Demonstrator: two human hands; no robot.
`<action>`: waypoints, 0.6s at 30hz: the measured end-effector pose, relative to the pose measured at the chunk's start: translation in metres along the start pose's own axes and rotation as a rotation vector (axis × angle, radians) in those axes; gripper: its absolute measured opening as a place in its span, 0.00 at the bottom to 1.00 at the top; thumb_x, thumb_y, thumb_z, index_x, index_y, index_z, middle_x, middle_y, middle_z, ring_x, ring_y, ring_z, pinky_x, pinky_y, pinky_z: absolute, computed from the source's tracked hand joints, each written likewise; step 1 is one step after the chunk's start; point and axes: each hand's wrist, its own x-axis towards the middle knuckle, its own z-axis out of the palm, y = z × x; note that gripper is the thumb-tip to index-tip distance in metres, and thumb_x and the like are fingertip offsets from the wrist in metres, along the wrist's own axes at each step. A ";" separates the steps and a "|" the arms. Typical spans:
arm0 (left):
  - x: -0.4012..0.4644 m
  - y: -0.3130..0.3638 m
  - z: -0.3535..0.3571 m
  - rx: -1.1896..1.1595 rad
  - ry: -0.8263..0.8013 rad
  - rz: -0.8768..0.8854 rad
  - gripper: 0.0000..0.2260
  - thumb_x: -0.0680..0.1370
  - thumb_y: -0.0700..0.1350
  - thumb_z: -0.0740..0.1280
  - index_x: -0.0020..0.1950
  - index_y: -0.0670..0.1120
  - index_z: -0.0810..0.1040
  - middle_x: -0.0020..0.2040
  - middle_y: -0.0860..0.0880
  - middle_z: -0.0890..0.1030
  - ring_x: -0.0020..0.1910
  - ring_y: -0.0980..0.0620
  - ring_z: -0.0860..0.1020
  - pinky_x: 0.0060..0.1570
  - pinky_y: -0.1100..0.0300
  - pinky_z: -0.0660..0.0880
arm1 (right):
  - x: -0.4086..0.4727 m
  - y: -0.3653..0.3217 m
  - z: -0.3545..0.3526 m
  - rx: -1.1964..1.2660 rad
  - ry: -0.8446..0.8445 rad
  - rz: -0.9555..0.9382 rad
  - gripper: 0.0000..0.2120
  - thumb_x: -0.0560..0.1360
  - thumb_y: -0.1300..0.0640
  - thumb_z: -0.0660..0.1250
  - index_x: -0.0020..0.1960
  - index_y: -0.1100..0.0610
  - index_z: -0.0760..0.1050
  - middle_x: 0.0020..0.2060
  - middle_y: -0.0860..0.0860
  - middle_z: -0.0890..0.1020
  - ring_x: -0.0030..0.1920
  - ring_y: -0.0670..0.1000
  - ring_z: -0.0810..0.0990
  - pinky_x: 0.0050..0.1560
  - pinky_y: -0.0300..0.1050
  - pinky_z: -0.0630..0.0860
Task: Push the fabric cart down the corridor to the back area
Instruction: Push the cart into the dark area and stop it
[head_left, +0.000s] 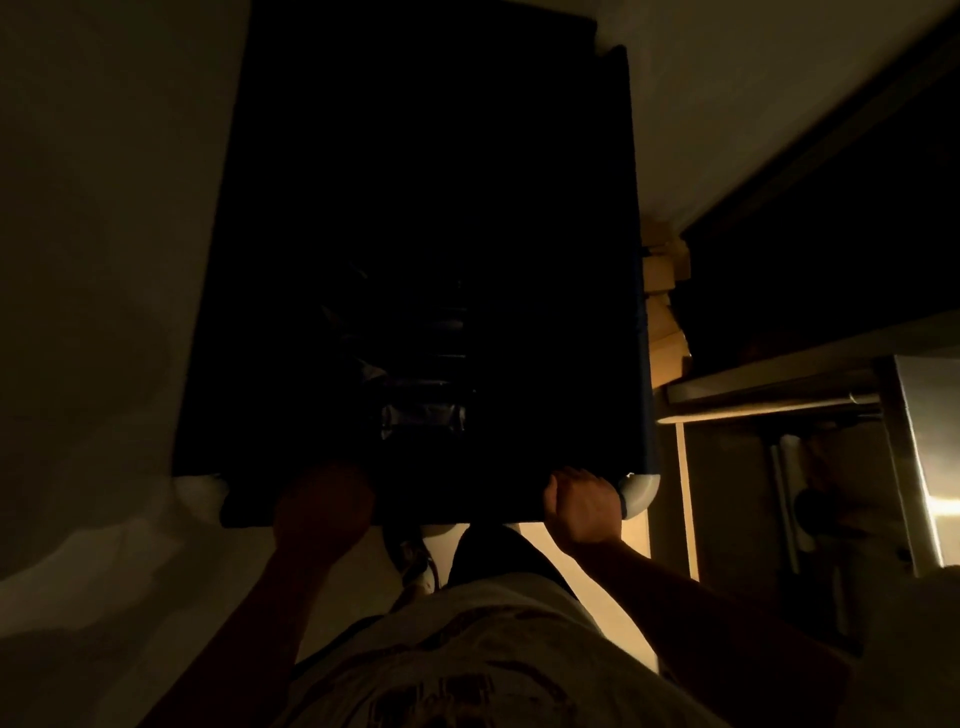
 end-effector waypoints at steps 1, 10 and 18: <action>0.000 0.001 0.000 -0.020 0.009 0.005 0.20 0.81 0.52 0.55 0.35 0.47 0.77 0.30 0.48 0.75 0.28 0.45 0.75 0.28 0.60 0.65 | 0.000 0.000 0.000 0.000 0.001 0.007 0.17 0.85 0.49 0.54 0.49 0.51 0.80 0.42 0.49 0.83 0.43 0.52 0.82 0.49 0.46 0.78; -0.002 -0.003 0.000 0.058 0.080 0.075 0.11 0.77 0.47 0.64 0.34 0.49 0.73 0.30 0.48 0.73 0.27 0.45 0.71 0.28 0.56 0.62 | -0.003 -0.003 0.000 -0.033 0.013 -0.006 0.25 0.82 0.47 0.47 0.49 0.55 0.81 0.42 0.53 0.85 0.43 0.56 0.83 0.51 0.49 0.80; 0.001 0.000 -0.005 0.004 -0.052 0.017 0.14 0.77 0.49 0.60 0.31 0.49 0.72 0.29 0.48 0.74 0.27 0.46 0.72 0.30 0.60 0.59 | 0.000 -0.002 -0.003 -0.020 -0.019 -0.018 0.26 0.82 0.45 0.45 0.47 0.55 0.80 0.41 0.53 0.83 0.42 0.54 0.82 0.51 0.47 0.78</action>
